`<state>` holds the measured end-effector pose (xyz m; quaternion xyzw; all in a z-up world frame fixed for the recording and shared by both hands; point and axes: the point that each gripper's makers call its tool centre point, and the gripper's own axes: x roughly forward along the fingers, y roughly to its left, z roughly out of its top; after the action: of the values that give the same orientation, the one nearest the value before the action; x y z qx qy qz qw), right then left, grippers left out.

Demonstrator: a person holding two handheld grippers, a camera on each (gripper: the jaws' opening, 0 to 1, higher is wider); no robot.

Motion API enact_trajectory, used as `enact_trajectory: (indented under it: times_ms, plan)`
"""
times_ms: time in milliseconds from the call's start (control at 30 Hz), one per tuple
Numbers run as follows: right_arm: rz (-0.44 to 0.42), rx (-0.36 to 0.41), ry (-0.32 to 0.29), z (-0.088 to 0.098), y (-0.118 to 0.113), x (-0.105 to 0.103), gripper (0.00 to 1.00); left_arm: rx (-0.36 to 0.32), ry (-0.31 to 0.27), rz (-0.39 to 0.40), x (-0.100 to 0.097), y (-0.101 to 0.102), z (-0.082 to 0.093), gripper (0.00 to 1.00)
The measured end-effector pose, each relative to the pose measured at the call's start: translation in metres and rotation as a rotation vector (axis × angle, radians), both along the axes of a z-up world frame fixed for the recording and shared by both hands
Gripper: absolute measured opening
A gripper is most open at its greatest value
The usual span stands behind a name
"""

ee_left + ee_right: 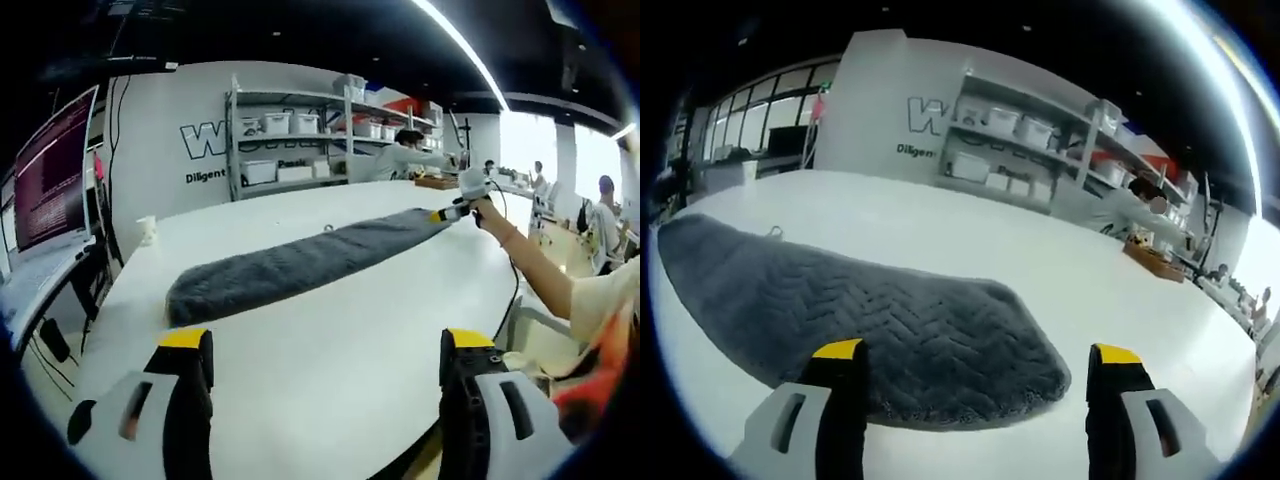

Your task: Open the folded towel by lifting each exposed corner and separating the folded layers until the towel lies flat within the target outline without major curled edges

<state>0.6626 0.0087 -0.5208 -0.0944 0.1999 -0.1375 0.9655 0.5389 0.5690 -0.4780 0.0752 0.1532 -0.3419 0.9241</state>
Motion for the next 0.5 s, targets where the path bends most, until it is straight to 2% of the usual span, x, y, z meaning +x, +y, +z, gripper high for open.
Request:
enact_trajectory:
  times_ms: [133, 200, 300, 367, 400, 467, 500]
  plan:
    - [0.054, 0.004, -0.040, 0.006, 0.012, 0.009, 0.87, -0.006, -0.026, -0.009, -0.011, -0.001, 0.007, 0.92]
    - [0.105, -0.046, -0.045, 0.009, 0.022, 0.017, 0.90, -0.004, -0.028, -0.012, -0.013, 0.000, 0.008, 0.92]
    - [0.173, -0.074, -0.094, 0.018, 0.042, 0.025, 0.87, -0.019, -0.023, -0.011, -0.013, 0.003, 0.007, 0.92]
    - [0.232, -0.061, -0.132, 0.023, 0.059, 0.030, 0.86, -0.009, -0.018, -0.008, -0.012, 0.006, 0.006, 0.92]
    - [0.278, -0.029, -0.148, 0.023, 0.070, 0.034, 0.86, -0.008, -0.014, -0.008, -0.011, 0.006, 0.005, 0.92]
    - [0.319, -0.001, -0.152, 0.023, 0.083, 0.035, 0.86, -0.023, -0.014, -0.013, -0.012, 0.004, 0.007, 0.92]
    - [0.362, -0.010, -0.165, 0.025, 0.094, 0.037, 0.86, -0.022, -0.017, -0.024, -0.013, 0.001, 0.007, 0.92]
